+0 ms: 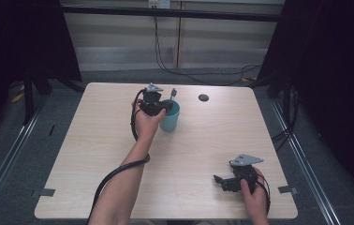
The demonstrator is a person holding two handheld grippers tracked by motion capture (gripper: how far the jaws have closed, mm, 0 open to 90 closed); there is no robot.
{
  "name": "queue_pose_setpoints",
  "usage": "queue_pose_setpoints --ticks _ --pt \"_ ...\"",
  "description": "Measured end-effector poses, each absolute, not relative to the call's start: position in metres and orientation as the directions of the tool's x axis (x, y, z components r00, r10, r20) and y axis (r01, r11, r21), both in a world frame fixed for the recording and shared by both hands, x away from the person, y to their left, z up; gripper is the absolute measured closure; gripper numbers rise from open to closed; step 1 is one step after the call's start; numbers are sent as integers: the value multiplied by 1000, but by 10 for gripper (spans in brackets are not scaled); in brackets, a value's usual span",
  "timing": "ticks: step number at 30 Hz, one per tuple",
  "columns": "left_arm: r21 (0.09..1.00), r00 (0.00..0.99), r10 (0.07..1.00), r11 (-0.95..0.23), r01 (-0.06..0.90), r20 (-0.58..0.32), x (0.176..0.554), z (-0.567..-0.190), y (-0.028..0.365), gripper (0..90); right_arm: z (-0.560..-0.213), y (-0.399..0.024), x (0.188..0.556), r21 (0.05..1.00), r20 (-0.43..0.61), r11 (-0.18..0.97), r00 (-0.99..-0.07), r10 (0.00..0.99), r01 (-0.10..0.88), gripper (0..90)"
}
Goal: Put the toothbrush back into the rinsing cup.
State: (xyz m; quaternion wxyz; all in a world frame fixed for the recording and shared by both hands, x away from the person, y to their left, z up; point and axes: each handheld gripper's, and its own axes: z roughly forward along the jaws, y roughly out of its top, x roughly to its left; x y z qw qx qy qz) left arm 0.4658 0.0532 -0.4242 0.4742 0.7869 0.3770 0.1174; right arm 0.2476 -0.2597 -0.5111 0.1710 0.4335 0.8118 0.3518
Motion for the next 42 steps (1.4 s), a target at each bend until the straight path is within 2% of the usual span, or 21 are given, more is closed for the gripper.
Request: queue_pose_setpoints --ticks 7,20,26,42 --pt "835 689 702 -259 485 -182 465 -425 51 779 -511 -260 247 718 29 375 -564 825 586 121" --pt "833 695 700 -279 478 -164 464 -425 48 699 -511 -260 248 719 27 378 -568 823 583 121" --pt "832 687 711 -285 477 -150 460 -422 53 607 -511 -260 247 718 28 378 -567 823 584 121" --pt "839 679 719 -274 470 -146 453 -412 68 434 -511 -260 247 718 29 377 -567 823 585 121"
